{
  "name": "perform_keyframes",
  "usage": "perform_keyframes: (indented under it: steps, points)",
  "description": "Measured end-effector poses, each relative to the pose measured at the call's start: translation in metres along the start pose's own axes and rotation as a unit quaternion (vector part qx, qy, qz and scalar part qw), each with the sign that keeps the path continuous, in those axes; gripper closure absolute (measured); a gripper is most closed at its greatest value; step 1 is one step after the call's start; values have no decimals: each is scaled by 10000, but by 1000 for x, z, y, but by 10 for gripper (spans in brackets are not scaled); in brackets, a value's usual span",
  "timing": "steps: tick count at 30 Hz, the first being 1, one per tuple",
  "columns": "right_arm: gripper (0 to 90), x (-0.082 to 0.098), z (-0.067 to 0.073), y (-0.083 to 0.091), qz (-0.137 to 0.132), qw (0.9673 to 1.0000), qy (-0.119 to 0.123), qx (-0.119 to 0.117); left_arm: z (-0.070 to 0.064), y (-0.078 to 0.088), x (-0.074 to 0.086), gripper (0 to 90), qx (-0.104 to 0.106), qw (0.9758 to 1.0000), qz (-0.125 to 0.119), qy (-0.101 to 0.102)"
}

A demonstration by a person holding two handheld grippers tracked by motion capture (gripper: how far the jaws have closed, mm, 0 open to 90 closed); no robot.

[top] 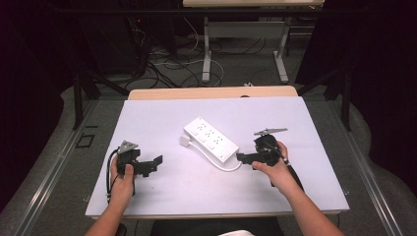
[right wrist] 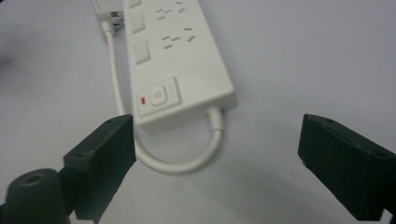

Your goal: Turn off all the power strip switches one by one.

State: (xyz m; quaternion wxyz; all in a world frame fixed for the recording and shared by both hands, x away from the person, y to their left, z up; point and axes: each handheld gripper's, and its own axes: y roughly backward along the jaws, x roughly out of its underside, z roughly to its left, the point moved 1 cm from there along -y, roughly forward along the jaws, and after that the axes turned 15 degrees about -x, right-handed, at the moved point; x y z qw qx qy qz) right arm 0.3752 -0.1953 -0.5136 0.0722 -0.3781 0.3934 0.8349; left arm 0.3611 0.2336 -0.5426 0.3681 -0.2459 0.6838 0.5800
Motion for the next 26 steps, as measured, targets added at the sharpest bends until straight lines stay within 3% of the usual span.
perform_keyframes:
  steps: [5,13,17,21,26]
  points:
    - [4,18,-17,25,-127,9979,272,575,0,-1,0,3,-22,10000,14,28]
    - [0,47,-47,47,-245,9953,-12,933,1,-2,1,3,-13,10000,33,2]
    - [0,53,-62,51,-354,9941,-304,974,0,-3,1,3,-11,10000,60,-4]
    - [0,55,-71,54,-503,9908,-276,1222,1,-2,0,2,24,9999,135,-37]
    - [0,58,-79,57,-578,9870,-340,1463,0,-3,1,3,-19,9999,61,85]
